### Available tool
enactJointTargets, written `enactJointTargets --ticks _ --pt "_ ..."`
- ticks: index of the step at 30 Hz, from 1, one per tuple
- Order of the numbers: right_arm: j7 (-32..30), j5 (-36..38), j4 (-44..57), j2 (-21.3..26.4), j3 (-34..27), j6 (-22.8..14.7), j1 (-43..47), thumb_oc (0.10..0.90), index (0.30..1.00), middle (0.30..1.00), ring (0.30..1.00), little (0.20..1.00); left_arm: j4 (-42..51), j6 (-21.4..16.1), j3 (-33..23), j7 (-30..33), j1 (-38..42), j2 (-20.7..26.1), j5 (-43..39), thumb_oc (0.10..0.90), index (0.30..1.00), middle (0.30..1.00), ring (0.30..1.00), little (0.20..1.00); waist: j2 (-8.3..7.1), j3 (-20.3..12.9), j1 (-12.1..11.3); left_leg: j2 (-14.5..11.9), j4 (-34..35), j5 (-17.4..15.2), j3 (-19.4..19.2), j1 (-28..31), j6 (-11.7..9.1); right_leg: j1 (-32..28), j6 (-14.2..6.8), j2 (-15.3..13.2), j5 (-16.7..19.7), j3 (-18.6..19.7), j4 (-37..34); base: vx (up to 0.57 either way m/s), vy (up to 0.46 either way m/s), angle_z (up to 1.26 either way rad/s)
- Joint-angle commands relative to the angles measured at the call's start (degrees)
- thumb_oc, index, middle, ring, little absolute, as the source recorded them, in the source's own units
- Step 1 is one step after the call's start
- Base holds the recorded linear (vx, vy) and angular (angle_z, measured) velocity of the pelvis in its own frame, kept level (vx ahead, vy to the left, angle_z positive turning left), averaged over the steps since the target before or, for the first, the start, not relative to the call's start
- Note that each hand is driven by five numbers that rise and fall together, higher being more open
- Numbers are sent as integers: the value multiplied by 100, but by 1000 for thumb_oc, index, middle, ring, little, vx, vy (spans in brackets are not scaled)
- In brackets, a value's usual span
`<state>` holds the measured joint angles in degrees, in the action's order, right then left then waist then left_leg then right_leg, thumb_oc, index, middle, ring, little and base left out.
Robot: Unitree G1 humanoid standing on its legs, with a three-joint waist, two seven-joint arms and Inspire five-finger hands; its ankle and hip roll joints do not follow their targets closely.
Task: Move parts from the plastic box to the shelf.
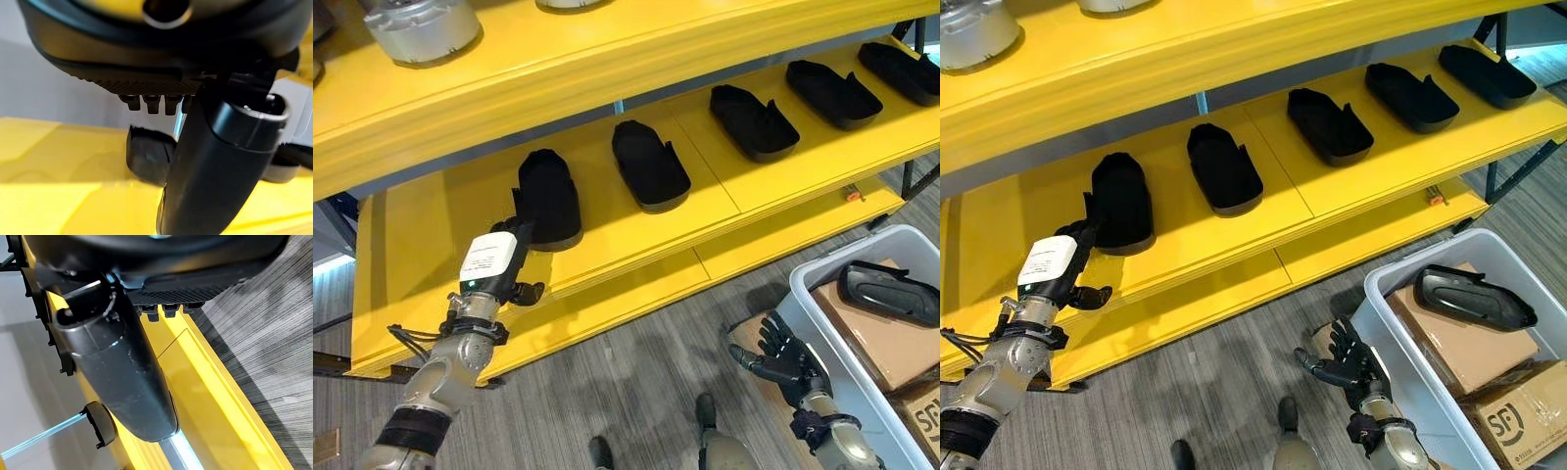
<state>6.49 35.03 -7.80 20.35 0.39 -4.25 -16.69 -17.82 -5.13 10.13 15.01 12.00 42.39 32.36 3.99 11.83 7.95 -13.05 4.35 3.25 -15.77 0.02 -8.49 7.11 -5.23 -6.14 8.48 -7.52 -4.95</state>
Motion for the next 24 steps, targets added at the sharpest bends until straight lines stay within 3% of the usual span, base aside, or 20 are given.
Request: enactJointTargets --ticks 1,24 --pt "192 279 545 77 -196 -600 109 900 1000 1000 1000 1000 -28 -121 -136 147 769 627 117 900 1000 1000 1000 1000 -226 -241 92 -744 -280 461 367 -677 -352 -363 -721 -739 -821 0 412 -9 3 -9" --pt "174 233 577 47 -86 -611 24 900 1000 1000 1000 1000 -323 -77 168 13 881 63 70 900 1000 1000 1000 1000 -332 -51 103 -785 -275 498 263 -711 -353 -207 -676 -676 -824 86 424 -1 0 -2"
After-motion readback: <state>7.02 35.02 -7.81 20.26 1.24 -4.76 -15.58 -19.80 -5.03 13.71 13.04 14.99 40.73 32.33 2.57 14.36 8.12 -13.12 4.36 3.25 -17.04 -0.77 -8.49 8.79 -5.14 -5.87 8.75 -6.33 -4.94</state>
